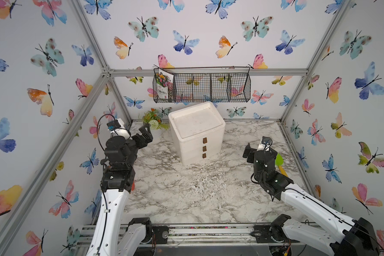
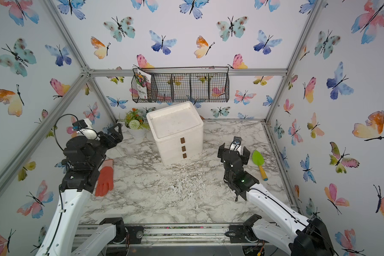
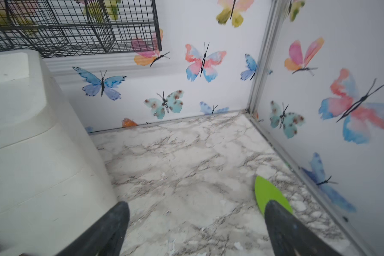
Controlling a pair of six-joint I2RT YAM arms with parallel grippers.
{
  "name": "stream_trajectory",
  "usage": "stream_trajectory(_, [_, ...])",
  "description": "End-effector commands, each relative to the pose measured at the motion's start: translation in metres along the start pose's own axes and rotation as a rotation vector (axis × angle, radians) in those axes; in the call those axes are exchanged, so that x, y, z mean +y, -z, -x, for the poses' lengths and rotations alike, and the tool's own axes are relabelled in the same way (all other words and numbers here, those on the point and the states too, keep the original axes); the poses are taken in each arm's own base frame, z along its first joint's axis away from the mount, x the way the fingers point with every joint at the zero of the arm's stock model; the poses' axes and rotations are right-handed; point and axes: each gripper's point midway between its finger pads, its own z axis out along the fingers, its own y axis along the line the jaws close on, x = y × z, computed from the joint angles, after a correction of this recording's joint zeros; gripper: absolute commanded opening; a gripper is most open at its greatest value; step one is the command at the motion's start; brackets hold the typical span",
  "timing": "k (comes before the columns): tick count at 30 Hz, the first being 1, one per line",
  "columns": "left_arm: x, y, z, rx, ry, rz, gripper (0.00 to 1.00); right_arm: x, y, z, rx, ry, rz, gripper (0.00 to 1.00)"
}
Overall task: Sort the rolls of trash bags by color and place them into the drawer
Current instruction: Reset both arms
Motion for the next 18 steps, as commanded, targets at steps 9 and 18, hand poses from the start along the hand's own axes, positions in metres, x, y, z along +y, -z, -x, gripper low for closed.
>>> stream_trajectory(9, [0.048,-0.012,-0.110,-0.066,-0.365,0.003,0.99,-0.027,-0.038,-0.062,-0.078,0.134,-0.008,1.00])
stream_trajectory(18, [0.066,-0.022,-0.168,0.008,-0.310,-0.011,0.99,-0.048,-0.065,-0.092,-0.082,0.034,0.057,0.98])
